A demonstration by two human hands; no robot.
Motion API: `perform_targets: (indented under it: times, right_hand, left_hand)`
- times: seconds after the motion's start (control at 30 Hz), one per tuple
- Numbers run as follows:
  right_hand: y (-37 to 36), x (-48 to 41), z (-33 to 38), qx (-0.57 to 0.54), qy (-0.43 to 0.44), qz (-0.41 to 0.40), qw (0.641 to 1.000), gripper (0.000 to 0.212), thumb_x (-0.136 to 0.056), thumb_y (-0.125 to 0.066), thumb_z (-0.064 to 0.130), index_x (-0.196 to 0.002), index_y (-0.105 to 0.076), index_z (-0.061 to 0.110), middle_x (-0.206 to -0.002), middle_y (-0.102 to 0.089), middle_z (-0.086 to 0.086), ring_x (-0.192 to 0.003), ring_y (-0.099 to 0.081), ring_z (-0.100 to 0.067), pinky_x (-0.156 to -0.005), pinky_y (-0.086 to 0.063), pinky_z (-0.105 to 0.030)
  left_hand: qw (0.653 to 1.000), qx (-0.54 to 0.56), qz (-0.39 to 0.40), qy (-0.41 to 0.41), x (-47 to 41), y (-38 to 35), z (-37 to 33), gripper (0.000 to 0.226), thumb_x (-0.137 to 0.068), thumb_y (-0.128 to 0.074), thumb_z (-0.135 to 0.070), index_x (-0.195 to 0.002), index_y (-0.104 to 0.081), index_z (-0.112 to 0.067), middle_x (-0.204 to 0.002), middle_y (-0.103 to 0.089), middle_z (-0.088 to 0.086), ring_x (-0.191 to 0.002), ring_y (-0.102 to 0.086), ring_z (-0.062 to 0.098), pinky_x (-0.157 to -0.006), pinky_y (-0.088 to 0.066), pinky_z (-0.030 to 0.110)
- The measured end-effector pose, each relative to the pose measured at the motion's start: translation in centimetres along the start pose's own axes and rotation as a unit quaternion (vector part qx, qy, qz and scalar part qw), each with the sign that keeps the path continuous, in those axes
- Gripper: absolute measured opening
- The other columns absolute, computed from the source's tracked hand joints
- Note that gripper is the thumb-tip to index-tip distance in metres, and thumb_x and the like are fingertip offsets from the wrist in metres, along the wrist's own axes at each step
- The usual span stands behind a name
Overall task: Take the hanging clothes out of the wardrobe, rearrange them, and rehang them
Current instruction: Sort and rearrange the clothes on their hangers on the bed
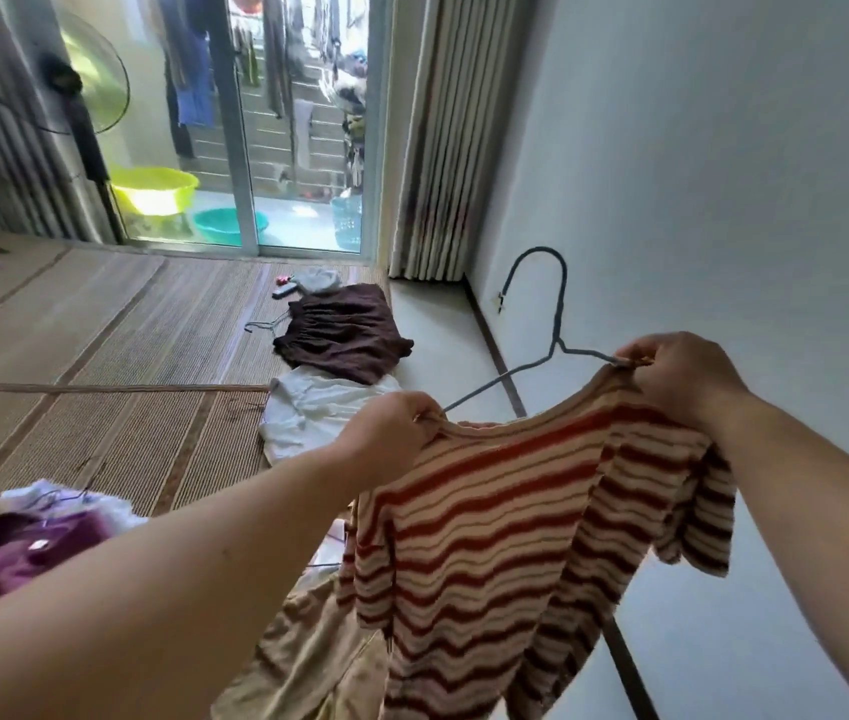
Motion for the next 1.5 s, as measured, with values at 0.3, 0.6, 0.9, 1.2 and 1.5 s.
perform_targets:
  times: [0.3, 0.6, 0.9, 1.2, 1.5]
  right_hand:
    - [-3.5, -7.4, 2.2, 0.009, 0.135, 0.105, 0.985, 0.029, -0.088, -0.054, 0.016, -0.099, -0.068, 0.038, -0.110, -0.064, -0.001, -0.103, -0.057, -0.022, -0.097, -0.043, -0.032]
    - [-7.8, -12.3, 1.2, 0.059, 0.055, 0.080, 0.994, 0.041, -0.087, -0.039, 0.024, -0.112, -0.059, 0.050, -0.122, -0.052, 0.007, -0.115, -0.049, -0.030, -0.101, -0.039, -0.049]
    - [-13.1, -23.3, 4.7, 0.086, 0.120, 0.055, 0.988, 0.044, -0.090, -0.039, 0.012, -0.116, -0.064, 0.037, -0.115, -0.054, 0.000, -0.112, -0.048, -0.025, -0.095, -0.035, -0.040]
    - [-31.8, -43.2, 11.0, 0.055, 0.237, 0.107, 0.964, 0.035, -0.090, -0.048, 0.014, -0.110, -0.069, 0.034, -0.100, -0.058, -0.001, -0.096, -0.051, -0.026, -0.088, -0.043, -0.043]
    - [-49.8, -50.0, 22.5, 0.030, 0.363, 0.202, 0.909, 0.025, -0.081, -0.059, 0.019, -0.095, -0.072, 0.035, -0.097, -0.055, -0.002, -0.099, -0.053, -0.032, -0.085, -0.046, -0.042]
  left_hand:
    - [0.996, -0.010, -0.075, 0.055, -1.4, 1.0, 1.9, 0.016, -0.089, -0.060, -0.021, -0.077, -0.062, -0.032, -0.073, -0.060, -0.012, -0.077, -0.056, 0.012, -0.066, -0.037, 0.022]
    - [0.965, -0.254, -0.067, -0.015, -7.2, 0.2, 4.6, 0.016, -0.086, -0.047, -0.039, -0.101, -0.052, -0.034, -0.102, -0.065, -0.003, -0.091, -0.061, 0.024, -0.067, -0.037, 0.028]
    - [0.957, -0.283, -0.027, 0.053, -15.7, -0.9, 10.0, 0.012, -0.090, -0.038, -0.034, -0.094, -0.046, -0.027, -0.087, -0.056, 0.003, -0.080, -0.054, 0.028, -0.065, -0.036, 0.032]
    - [0.951, -0.172, -0.012, 0.256, -29.5, -2.7, 24.0, 0.009, -0.086, -0.034, -0.027, -0.081, -0.037, -0.033, -0.076, -0.047, -0.006, -0.071, -0.045, 0.021, -0.055, -0.028, 0.030]
    - [0.898, -0.138, -0.045, 0.415, -32.9, -1.8, 38.4, 0.010, -0.093, -0.035, -0.037, -0.093, -0.040, -0.028, -0.100, -0.063, 0.008, -0.091, -0.057, 0.034, -0.064, -0.033, 0.034]
Point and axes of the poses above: each hand's wrist, its own x-axis away from the middle knuckle, its own y-axis out of the back of the hand, z = x × y, the point moved 8 cm from there along -x, towards the middle knuckle
